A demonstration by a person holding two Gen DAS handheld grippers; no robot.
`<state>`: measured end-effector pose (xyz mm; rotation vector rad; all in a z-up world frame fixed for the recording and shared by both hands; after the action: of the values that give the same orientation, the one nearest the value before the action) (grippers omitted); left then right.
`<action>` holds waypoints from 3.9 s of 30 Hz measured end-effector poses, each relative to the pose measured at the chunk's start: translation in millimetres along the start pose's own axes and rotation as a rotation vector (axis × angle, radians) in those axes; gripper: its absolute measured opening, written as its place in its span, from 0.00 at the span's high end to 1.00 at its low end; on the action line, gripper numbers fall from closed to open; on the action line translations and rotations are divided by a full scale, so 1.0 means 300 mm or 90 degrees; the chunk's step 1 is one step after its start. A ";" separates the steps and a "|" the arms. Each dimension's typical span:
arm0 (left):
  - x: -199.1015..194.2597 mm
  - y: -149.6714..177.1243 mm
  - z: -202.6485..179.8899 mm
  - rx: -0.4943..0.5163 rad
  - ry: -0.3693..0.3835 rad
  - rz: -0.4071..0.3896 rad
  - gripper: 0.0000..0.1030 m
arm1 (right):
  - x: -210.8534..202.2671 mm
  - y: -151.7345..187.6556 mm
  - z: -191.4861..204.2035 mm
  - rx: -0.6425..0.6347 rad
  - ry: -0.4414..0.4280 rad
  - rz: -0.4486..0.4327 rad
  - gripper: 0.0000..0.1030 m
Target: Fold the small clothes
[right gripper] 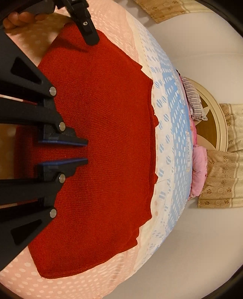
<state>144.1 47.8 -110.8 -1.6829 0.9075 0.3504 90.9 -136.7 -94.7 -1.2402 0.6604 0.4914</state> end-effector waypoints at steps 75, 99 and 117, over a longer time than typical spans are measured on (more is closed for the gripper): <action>0.122 -0.025 -0.492 0.368 0.034 -0.004 0.69 | 0.158 -0.166 -0.075 0.224 -0.339 0.119 0.73; 0.115 -0.075 -0.444 0.303 0.122 0.015 0.69 | 0.055 -0.176 -0.060 0.119 -0.257 0.045 0.80; 0.130 -0.054 -0.666 0.330 0.131 0.031 0.70 | -0.047 -0.243 -0.225 0.062 -0.169 0.002 0.82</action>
<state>137.0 -150.0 -60.8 -1.2320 1.0838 -0.0334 116.6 -220.8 -46.3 -1.0595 0.4564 0.6072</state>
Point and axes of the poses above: each gripper's, at about its wrist camera, not at the fingertips, and x roughly the way its jaws point, z to its left, y to its underside, the point moved 2 cm from there along x, roughly the way its jaws point, and after that the axes turned 12 degrees about x, right-handed, at the moved point
